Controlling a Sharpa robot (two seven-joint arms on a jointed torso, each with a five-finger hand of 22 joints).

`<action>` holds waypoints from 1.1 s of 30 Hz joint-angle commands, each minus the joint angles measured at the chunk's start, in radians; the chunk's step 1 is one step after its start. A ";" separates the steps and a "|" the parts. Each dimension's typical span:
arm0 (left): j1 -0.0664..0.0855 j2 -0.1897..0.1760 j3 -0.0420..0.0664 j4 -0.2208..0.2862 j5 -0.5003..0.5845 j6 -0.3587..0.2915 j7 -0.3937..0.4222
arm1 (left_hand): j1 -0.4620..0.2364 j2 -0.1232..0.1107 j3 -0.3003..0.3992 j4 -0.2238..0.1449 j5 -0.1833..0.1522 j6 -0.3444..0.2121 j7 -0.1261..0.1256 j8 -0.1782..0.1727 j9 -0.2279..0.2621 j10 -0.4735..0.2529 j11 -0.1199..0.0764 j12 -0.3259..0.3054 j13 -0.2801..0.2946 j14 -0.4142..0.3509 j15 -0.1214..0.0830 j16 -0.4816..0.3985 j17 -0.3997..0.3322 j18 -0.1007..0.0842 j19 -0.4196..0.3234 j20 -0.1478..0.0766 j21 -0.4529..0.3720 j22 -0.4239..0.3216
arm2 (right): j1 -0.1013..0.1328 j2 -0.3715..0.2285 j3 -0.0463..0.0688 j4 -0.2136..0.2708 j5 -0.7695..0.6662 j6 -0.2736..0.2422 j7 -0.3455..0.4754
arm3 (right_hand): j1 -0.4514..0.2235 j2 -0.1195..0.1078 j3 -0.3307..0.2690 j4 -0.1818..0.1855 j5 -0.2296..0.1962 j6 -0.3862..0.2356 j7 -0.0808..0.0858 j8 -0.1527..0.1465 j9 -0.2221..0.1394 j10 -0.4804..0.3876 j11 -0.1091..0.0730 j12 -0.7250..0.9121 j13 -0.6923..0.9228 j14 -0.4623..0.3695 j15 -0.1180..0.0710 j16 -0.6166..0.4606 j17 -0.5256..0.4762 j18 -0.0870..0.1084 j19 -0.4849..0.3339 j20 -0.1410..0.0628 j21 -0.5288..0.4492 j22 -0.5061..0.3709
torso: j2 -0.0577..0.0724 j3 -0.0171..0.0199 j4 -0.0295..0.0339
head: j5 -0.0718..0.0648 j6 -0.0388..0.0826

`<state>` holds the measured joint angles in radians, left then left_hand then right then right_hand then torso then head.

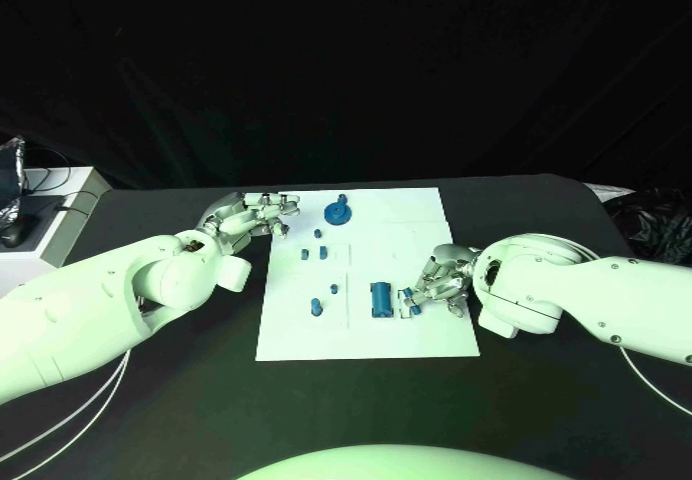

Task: Assemble the parts on the task board

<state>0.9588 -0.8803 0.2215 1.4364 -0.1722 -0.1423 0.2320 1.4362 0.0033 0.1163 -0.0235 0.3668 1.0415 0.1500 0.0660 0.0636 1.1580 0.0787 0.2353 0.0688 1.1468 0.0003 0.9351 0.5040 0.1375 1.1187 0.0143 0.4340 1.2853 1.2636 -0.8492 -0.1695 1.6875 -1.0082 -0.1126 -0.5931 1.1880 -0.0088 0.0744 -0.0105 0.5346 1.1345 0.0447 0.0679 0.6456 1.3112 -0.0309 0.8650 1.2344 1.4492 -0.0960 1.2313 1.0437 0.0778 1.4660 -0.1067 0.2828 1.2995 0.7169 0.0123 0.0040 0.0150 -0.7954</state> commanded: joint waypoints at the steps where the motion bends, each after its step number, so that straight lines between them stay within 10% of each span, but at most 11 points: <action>1: 0.000 0.000 0.001 0.002 -0.003 0.017 0.004 | -0.004 0.001 0.005 0.001 0.005 -0.004 0.000 0.001 0.001 -0.006 -0.003 0.007 0.000 -0.002 0.006 0.000 -0.001 0.000 0.002 0.000 -0.005 0.001 | -0.002 0.001 0.000 -0.003 -0.001 0.044 -0.010 | -0.006 0.010 0.104 -0.112 -0.010 0.008 0.000 0.004 -0.007 0.002 -0.008 0.002 -0.001 0.000 0.000 -0.006 -0.002 0.009 0.043 -0.001 -0.008 -0.002 | 0.000 0.0002 -0.0008 | 0.002 -0.001; 10: 0.000 0.000 0.001 0.002 -0.003 0.019 0.002 | -0.006 0.002 0.007 0.002 0.006 -0.005 0.000 0.001 0.001 -0.007 -0.002 0.006 0.000 -0.002 0.006 0.000 -0.001 0.000 0.003 0.000 -0.007 0.002 | -0.003 0.004 -0.001 0.010 -0.007 0.073 -0.022 | -0.003 0.011 0.054 -0.070 -0.027 0.016 0.000 0.004 -0.048 0.003 -0.008 -0.004 -0.006 0.001 0.000 -0.009 -0.005 0.007 0.043 -0.001 -0.013 -0.014 | 0.000 0.0016 -0.0008 | 0.002 -0.001; 33: 0.000 -0.003 0.001 0.002 -0.003 0.022 -0.002 | -0.008 0.004 0.011 0.003 0.006 -0.005 0.000 0.001 0.001 -0.008 -0.002 0.006 0.000 -0.003 0.007 -0.001 -0.002 0.000 0.003 0.001 -0.009 0.003 | -0.003 0.015 0.000 0.008 -0.014 -0.038 0.015 | 0.004 0.028 -0.009 -0.046 -0.032 0.028 -0.006 0.006 -0.053 0.014 -0.011 0.010 0.001 0.001 -0.002 -0.006 -0.002 0.006 0.044 -0.003 0.005 -0.015 | 0.000 0.0004 -0.0003 | 0.005 -0.003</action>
<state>0.9587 -0.8840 0.2215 1.4364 -0.1725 -0.1389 0.2268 1.4362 0.0033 0.1219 -0.0236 0.3668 1.0416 0.1499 0.0660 0.0636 1.1581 0.0786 0.2353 0.0688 1.1468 0.0003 0.9351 0.5032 0.1376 1.1187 0.0143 0.4302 1.2873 1.2628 -0.8379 -0.1691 1.6927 -1.0147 -0.1293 -0.6024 1.1898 0.0108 0.0657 -0.0596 0.5007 1.1535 0.0400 0.0714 0.5909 1.3160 -0.0306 0.8690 1.2345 1.4494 -0.0958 1.2274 1.0402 0.0760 1.4660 -0.1067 0.2840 1.2845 0.7174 0.0128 0.0040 0.0196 -0.7983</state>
